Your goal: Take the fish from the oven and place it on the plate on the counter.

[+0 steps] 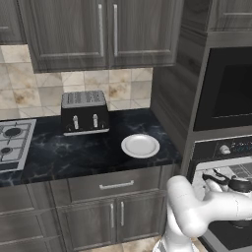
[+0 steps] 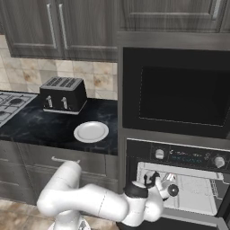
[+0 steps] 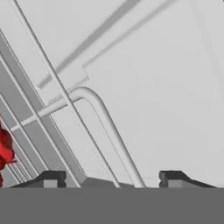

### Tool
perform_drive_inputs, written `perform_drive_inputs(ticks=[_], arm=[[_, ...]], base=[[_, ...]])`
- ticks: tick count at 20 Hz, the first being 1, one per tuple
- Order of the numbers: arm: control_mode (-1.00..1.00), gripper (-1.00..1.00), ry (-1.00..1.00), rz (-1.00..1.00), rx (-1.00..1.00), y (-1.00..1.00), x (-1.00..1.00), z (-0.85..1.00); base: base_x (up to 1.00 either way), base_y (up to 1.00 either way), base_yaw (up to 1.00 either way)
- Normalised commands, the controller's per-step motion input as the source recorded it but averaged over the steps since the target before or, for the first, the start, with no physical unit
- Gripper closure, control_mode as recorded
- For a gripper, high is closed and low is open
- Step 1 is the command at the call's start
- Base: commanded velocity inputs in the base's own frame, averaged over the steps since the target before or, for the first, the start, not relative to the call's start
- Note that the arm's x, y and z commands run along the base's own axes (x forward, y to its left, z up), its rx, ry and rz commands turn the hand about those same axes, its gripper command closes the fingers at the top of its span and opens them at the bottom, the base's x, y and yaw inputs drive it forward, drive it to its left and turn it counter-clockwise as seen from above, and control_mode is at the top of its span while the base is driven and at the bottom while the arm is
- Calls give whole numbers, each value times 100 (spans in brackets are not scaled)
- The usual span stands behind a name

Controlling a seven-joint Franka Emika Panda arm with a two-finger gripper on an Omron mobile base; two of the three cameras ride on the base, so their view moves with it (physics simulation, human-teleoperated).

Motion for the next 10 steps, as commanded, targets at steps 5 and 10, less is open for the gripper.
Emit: perform_drive_inputs(ticks=[5, 10], arm=[[-100, 100, 11, 24, 24, 61, -92, -100], [-100, 100, 19, 26, 46, 63, -100, -100]], base=[[0, 0, 0], [0, 0, 0]])
